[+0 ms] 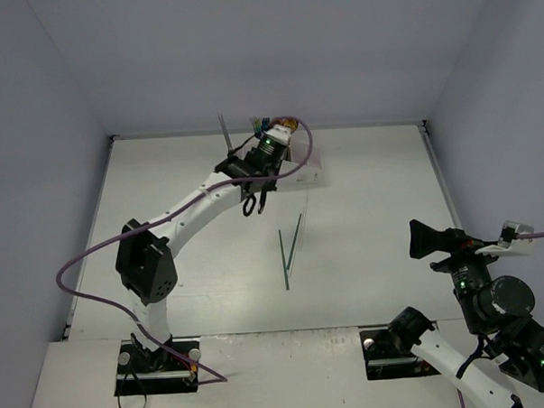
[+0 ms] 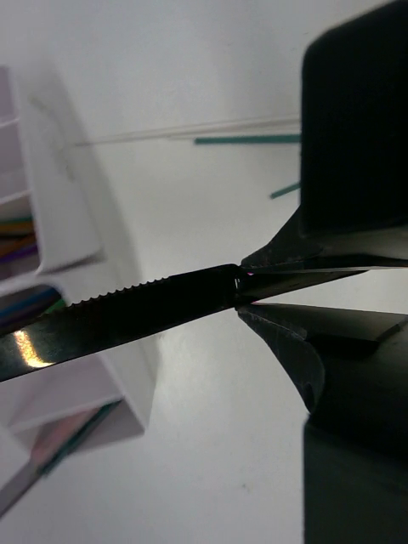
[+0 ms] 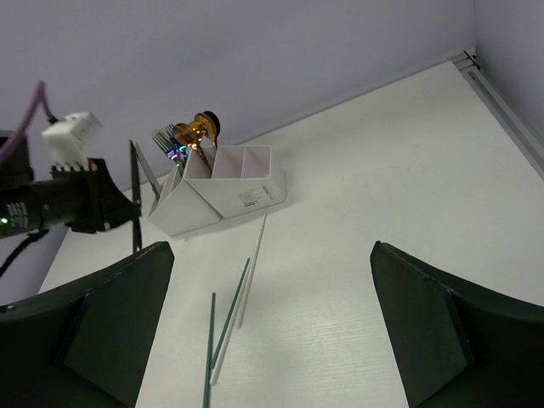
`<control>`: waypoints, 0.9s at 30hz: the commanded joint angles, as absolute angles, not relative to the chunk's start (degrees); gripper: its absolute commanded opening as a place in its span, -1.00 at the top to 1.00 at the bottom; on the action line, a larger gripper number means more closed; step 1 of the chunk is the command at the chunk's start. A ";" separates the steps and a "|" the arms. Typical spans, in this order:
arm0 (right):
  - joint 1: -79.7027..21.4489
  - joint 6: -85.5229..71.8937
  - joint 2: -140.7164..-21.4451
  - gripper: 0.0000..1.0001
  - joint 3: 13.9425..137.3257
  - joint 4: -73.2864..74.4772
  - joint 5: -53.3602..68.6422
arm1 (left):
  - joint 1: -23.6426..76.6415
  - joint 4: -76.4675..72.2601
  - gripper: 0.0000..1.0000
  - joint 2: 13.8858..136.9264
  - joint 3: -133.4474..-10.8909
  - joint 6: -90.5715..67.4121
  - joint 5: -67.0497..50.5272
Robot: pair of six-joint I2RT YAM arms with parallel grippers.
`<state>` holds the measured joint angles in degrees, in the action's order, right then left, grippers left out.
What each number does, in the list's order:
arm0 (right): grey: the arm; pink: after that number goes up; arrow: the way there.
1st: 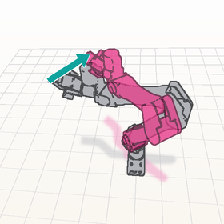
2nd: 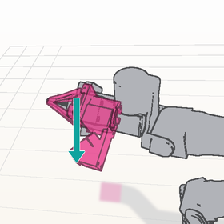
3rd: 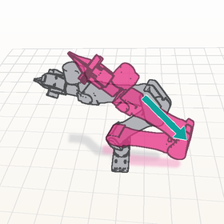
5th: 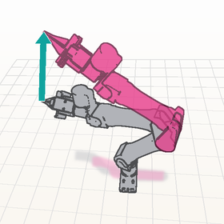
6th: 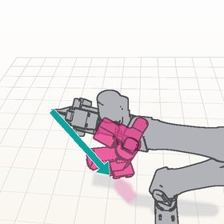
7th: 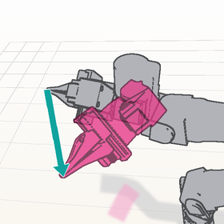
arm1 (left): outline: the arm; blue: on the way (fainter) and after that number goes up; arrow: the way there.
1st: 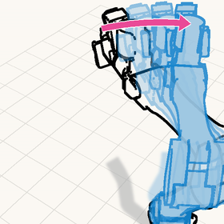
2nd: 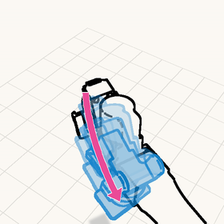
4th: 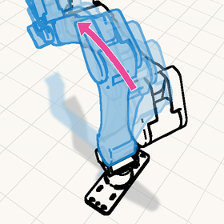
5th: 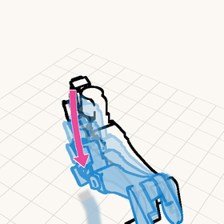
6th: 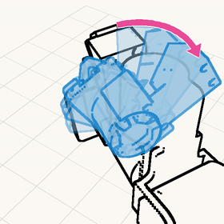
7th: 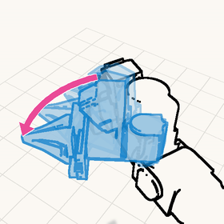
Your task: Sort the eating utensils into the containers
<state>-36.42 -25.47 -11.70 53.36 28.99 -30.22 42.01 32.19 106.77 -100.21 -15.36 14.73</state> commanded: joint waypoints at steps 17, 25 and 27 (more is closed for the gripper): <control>-36.65 -27.55 -17.56 -1.00 50.21 25.73 -28.09 | 24.98 -13.70 1.00 115.73 -103.69 -7.52 19.55; -36.65 -28.02 -17.60 -1.00 49.33 25.66 -28.16 | 24.35 -18.75 1.00 119.06 -100.40 -8.78 19.47; -36.65 -28.11 -17.70 -1.00 49.22 25.56 -28.58 | 24.35 -20.61 1.00 118.83 -98.29 -9.33 19.55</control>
